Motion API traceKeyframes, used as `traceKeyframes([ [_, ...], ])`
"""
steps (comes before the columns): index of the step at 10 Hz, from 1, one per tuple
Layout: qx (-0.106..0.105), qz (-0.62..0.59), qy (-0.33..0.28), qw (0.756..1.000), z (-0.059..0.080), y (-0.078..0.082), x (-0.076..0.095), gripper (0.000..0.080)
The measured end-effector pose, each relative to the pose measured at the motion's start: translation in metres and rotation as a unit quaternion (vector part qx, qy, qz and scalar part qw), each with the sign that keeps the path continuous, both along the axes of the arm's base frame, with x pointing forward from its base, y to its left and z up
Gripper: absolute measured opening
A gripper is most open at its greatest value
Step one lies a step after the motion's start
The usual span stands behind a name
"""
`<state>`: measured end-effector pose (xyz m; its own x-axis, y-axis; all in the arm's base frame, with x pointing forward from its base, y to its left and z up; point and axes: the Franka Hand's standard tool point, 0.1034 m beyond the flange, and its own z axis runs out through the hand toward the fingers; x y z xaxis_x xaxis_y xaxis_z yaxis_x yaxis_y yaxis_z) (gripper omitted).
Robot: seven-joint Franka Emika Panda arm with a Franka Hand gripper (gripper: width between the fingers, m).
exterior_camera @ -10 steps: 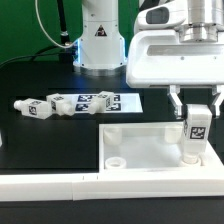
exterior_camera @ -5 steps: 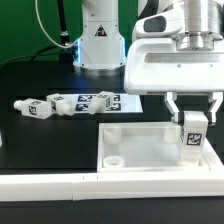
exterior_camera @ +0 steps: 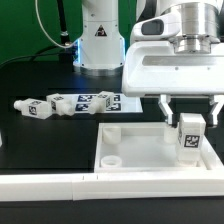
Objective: Assemble one leg
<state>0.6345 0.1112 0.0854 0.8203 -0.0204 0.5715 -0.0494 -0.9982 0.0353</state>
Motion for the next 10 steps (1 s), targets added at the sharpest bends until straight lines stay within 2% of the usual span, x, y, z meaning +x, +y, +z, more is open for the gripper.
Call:
traceKeyframes([
  [1, 0.000, 0.000, 0.001, 1.000, 0.000, 0.000, 0.000, 0.0505],
  [2, -0.002, 0.000, 0.017, 1.000, -0.002, -0.001, -0.001, 0.0616],
  [3, -0.009, 0.008, 0.029, 1.000, 0.002, -0.007, -0.001, 0.0616],
  [4, -0.001, -0.001, 0.065, 0.998, 0.005, -0.011, -0.003, 0.0644],
  [5, 0.009, -0.011, 0.136, 0.991, 0.013, -0.009, -0.004, 0.0648],
  [7, 0.014, -0.021, 0.225, 0.974, 0.029, -0.024, 0.007, 0.0649],
  [9, 0.015, -0.040, 0.309, 0.950, 0.029, -0.027, 0.007, 0.0649],
  [10, 0.019, -0.048, 0.327, 0.944, 0.024, -0.025, 0.014, 0.0649],
])
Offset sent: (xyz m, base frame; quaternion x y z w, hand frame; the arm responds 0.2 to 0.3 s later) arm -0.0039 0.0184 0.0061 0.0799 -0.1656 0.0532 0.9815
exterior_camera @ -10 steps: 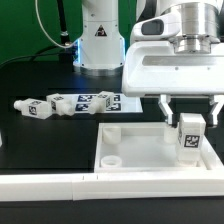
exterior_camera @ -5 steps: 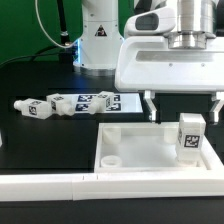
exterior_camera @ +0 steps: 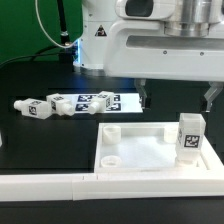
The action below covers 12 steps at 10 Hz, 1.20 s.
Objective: Assemble one leg
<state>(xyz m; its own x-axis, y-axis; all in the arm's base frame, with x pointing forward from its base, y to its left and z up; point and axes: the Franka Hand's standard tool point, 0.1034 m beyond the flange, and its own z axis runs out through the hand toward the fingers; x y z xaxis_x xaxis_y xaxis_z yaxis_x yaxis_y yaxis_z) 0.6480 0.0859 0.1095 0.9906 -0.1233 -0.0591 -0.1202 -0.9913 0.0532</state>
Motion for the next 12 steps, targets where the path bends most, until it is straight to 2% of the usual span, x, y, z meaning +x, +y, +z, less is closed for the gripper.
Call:
traceKeyframes([
  [2, 0.002, -0.017, -0.003, 1.000, 0.001, 0.015, 0.005, 0.0649],
  [4, 0.004, -0.019, -0.017, 1.000, -0.001, 0.022, 0.008, 0.0649],
  [7, 0.000, -0.024, -0.026, 0.999, -0.019, 0.021, 0.001, 0.0649],
  [9, 0.000, -0.038, -0.034, 0.999, -0.027, 0.027, -0.002, 0.0649],
  [10, 0.000, -0.047, -0.034, 0.998, -0.026, 0.025, -0.002, 0.0602],
  [11, 0.000, -0.055, -0.035, 0.998, -0.026, 0.024, -0.002, 0.0602],
  [12, 0.000, -0.056, -0.035, 0.998, -0.026, 0.024, -0.002, 0.0426],
])
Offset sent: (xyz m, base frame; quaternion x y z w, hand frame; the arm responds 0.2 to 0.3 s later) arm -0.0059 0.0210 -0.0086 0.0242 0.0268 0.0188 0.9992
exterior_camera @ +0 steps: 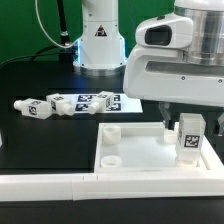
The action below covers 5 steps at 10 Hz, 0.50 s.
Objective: Assemble one leg
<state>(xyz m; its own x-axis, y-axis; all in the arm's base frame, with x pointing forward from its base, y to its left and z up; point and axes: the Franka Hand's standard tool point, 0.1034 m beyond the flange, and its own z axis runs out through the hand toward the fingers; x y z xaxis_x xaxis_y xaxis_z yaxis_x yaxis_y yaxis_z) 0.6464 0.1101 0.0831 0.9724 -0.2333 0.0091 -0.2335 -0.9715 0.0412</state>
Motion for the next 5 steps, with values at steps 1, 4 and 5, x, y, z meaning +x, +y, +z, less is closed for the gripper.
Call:
traceKeyframes([
  [1, 0.001, -0.033, -0.001, 0.999, 0.0000, 0.0002, 0.0000, 0.0426],
  [4, 0.001, -0.138, -0.006, 0.990, 0.0000, 0.0002, 0.0000, 0.0285],
  [5, 0.001, -0.172, -0.007, 0.985, 0.0000, 0.0002, 0.0000, 0.0285],
])
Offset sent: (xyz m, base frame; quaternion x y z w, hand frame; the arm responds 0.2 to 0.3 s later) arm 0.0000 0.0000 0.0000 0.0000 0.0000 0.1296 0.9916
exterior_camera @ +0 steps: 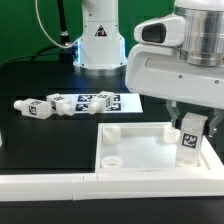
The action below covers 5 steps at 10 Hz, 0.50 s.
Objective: Assemble one leg
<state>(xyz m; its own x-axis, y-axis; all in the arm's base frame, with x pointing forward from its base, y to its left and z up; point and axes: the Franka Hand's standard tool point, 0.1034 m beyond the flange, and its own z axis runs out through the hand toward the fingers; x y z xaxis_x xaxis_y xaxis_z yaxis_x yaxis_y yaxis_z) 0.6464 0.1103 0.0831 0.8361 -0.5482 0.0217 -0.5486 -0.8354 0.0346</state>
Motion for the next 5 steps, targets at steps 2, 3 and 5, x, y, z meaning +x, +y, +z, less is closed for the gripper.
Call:
traceKeyframes([
  [2, 0.000, -0.068, -0.002, 0.998, -0.0008, -0.0007, -0.0004, 0.0285],
  [3, 0.000, -0.129, -0.006, 0.992, -0.0009, -0.0048, 0.0003, 0.0285],
  [5, 0.009, -0.267, -0.008, 0.964, -0.0016, -0.0078, 0.0006, 0.0285],
])
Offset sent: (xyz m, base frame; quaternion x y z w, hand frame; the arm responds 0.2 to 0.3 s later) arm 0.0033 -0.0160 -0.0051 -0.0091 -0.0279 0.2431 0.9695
